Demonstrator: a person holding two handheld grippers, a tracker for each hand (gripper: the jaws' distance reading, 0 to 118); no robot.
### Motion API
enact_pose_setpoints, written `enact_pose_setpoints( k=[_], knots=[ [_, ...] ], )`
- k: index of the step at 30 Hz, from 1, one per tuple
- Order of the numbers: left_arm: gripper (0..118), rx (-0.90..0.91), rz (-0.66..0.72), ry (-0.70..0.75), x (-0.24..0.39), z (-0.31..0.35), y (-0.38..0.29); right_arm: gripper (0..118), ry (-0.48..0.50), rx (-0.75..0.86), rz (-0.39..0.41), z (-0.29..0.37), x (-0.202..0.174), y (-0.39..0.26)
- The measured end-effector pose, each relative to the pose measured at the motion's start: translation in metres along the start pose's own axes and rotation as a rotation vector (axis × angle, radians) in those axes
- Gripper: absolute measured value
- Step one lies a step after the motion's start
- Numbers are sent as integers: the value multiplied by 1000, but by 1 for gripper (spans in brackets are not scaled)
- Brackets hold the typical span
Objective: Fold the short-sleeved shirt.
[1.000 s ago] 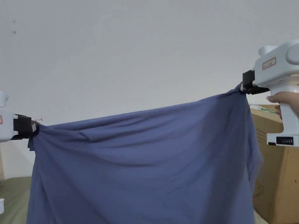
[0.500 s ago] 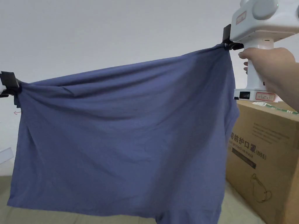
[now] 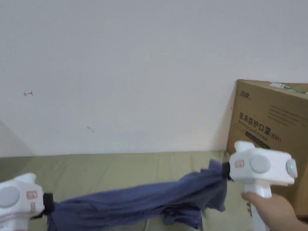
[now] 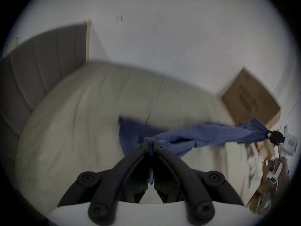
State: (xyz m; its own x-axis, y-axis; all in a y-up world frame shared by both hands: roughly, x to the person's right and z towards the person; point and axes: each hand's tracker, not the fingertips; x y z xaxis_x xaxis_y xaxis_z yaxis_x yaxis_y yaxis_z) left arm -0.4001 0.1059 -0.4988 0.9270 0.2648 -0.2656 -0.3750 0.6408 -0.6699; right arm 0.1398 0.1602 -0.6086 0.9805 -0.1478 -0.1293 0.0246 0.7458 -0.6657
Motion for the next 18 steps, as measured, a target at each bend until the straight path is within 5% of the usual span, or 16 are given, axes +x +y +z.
enact_pose_setpoints(
  k=[6, 8, 14, 18],
  knots=[
    [3, -197, -57, 36, -40, 3, -127, 0, -4, -386, -37, -3, 69, -181],
    [3, -241, -60, 2, -51, 23, -157, 0, 26, -414, -74, 28, 89, -214],
    [3, -318, -113, -13, -58, 94, -212, 0, 31, -435, -5, 133, 116, -268],
    [3, -364, -82, -30, -55, 128, -242, 0, 11, -467, -64, 180, 123, -291]
  ],
)
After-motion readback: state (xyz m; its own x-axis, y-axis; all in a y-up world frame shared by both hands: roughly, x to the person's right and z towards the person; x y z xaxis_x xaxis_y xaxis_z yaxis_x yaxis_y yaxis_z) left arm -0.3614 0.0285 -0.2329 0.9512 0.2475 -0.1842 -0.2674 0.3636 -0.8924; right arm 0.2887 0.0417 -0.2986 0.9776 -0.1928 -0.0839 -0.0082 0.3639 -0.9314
